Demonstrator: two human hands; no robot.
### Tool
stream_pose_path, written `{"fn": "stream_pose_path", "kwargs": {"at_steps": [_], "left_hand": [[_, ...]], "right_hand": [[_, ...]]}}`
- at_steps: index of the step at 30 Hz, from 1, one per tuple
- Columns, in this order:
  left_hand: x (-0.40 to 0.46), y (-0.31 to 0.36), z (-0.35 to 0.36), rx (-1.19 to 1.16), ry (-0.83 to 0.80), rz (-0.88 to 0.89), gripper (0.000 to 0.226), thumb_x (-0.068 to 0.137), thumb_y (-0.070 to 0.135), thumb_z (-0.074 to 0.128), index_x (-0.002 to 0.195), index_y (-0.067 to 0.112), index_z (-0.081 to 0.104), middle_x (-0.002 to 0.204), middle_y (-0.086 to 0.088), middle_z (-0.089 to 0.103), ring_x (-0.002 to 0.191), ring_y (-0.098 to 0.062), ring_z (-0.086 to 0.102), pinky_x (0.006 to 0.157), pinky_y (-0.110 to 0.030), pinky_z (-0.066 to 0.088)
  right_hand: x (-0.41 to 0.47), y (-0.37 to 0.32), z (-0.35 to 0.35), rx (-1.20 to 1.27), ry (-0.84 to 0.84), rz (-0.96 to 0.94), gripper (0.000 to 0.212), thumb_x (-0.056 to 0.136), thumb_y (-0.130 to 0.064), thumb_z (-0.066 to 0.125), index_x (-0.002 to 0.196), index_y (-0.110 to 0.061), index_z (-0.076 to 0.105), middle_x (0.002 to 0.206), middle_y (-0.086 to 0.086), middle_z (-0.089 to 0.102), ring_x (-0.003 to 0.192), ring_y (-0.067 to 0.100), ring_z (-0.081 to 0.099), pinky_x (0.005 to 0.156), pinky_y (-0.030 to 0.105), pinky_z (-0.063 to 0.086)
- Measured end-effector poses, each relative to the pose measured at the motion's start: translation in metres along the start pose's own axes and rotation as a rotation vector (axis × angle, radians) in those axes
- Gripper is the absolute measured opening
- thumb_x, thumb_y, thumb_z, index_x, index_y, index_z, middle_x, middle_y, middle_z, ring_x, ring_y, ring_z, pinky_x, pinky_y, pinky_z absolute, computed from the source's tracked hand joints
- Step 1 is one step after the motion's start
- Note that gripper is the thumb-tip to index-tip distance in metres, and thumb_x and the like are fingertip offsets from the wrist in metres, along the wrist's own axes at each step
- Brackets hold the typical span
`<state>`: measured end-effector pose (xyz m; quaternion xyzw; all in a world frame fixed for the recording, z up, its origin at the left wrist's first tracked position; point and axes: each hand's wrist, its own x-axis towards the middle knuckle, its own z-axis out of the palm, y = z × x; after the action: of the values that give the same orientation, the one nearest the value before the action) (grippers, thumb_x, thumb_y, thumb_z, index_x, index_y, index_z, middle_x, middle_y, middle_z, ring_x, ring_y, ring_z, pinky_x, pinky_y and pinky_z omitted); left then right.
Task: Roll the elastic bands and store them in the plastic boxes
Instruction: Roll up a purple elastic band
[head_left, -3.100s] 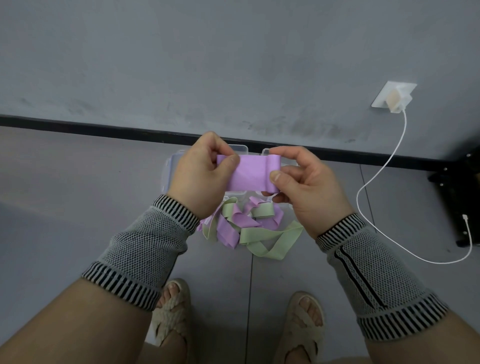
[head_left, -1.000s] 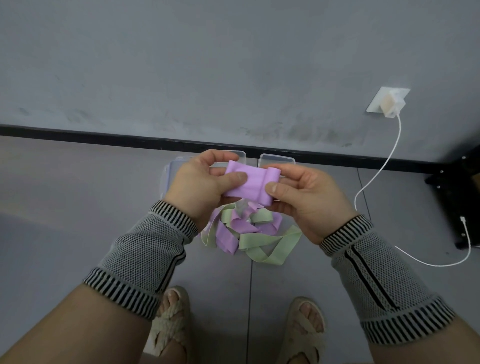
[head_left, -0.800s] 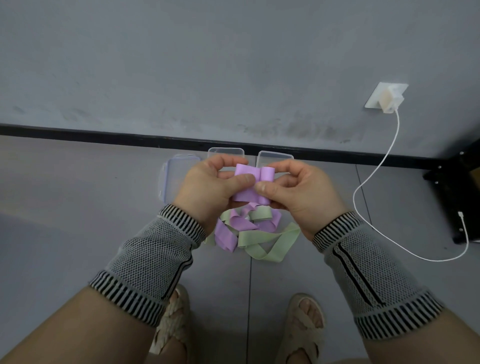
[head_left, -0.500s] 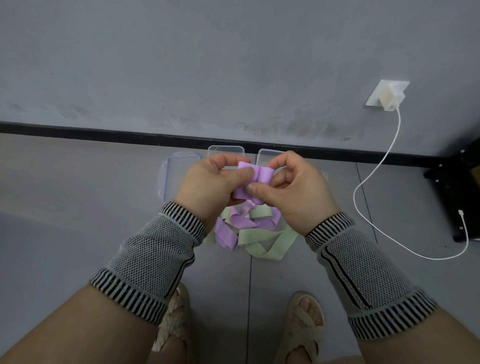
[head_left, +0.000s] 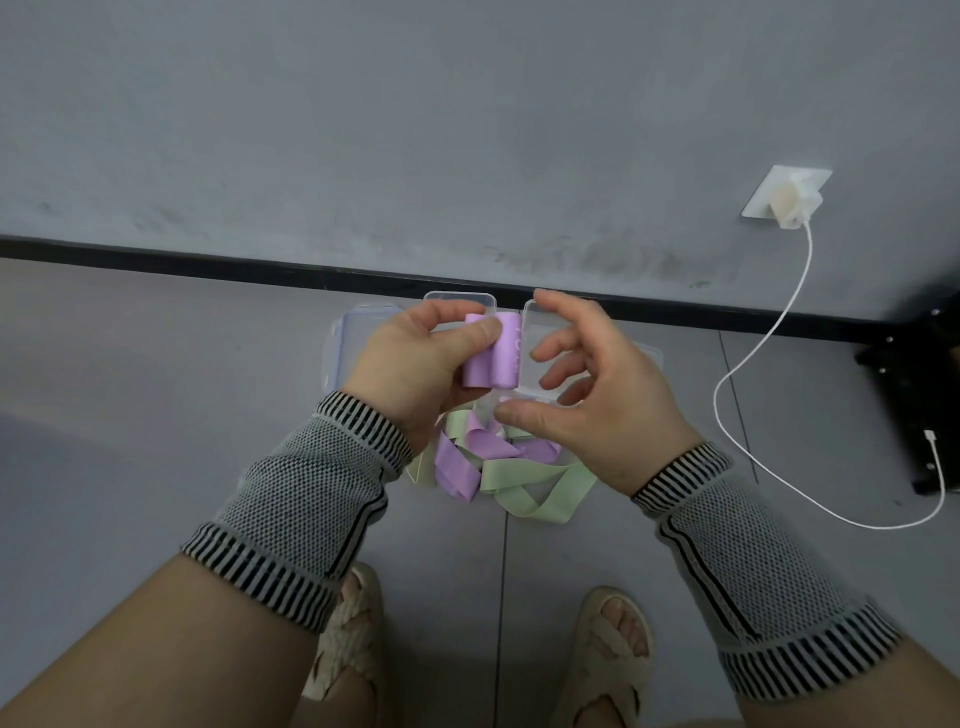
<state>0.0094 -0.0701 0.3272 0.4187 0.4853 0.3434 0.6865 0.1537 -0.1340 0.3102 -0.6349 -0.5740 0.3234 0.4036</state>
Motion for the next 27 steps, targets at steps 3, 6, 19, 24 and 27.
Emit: {"fn": "stream_pose_path", "kwargs": {"at_steps": [3, 6, 19, 24, 27], "left_hand": [[-0.0013, 0.0002, 0.0007, -0.028, -0.019, -0.004, 0.017, 0.09, 0.011, 0.058, 0.106, 0.01, 0.058, 0.087, -0.012, 0.067, 0.07, -0.019, 0.065, 0.059, -0.028, 0.058], [-0.0038, -0.0011, 0.0028, -0.024, -0.037, 0.018, 0.014, 0.09, 0.01, 0.057, 0.104, 0.012, 0.056, 0.085, -0.013, 0.067, 0.065, -0.018, 0.066, 0.053, -0.026, 0.054], [-0.0025, -0.0045, 0.0038, 0.285, 0.023, 0.119, 0.022, 0.081, 0.015, 0.07, 0.101, 0.018, 0.063, 0.08, -0.002, 0.073, 0.063, -0.001, 0.065, 0.053, -0.01, 0.044], [-0.0024, -0.0013, 0.0028, 0.003, 0.059, 0.045, 0.023, 0.085, 0.009, 0.064, 0.108, 0.013, 0.06, 0.076, -0.005, 0.067, 0.065, -0.01, 0.06, 0.056, -0.02, 0.04], [-0.0026, -0.0024, 0.0026, -0.035, 0.056, 0.033, 0.023, 0.087, 0.007, 0.061, 0.109, 0.012, 0.058, 0.079, -0.008, 0.067, 0.072, -0.014, 0.06, 0.06, -0.023, 0.043]], "right_hand": [[-0.0011, -0.0009, 0.0033, -0.082, 0.011, -0.073, 0.081, 0.06, -0.04, 0.081, 0.132, -0.037, 0.043, 0.109, -0.018, 0.05, 0.087, 0.002, 0.053, 0.07, 0.019, 0.048], [-0.0004, -0.0012, 0.0063, -0.071, 0.025, -0.099, 0.071, 0.065, -0.033, 0.082, 0.127, -0.037, 0.048, 0.114, -0.018, 0.05, 0.09, 0.003, 0.054, 0.07, 0.018, 0.05], [0.0009, 0.0028, 0.0052, -0.038, 0.016, -0.09, 0.053, 0.075, -0.014, 0.073, 0.118, -0.041, 0.055, 0.098, -0.014, 0.059, 0.084, 0.007, 0.061, 0.07, 0.023, 0.053], [0.0043, 0.0016, 0.0059, 0.492, 0.068, 0.23, 0.037, 0.084, -0.005, 0.066, 0.114, -0.024, 0.057, 0.089, 0.0, 0.074, 0.081, 0.019, 0.07, 0.074, 0.031, 0.057], [0.006, -0.0016, 0.008, 0.695, 0.114, 0.309, 0.017, 0.086, -0.011, 0.065, 0.102, -0.013, 0.064, 0.081, 0.008, 0.073, 0.074, 0.021, 0.071, 0.069, 0.03, 0.056]]}}
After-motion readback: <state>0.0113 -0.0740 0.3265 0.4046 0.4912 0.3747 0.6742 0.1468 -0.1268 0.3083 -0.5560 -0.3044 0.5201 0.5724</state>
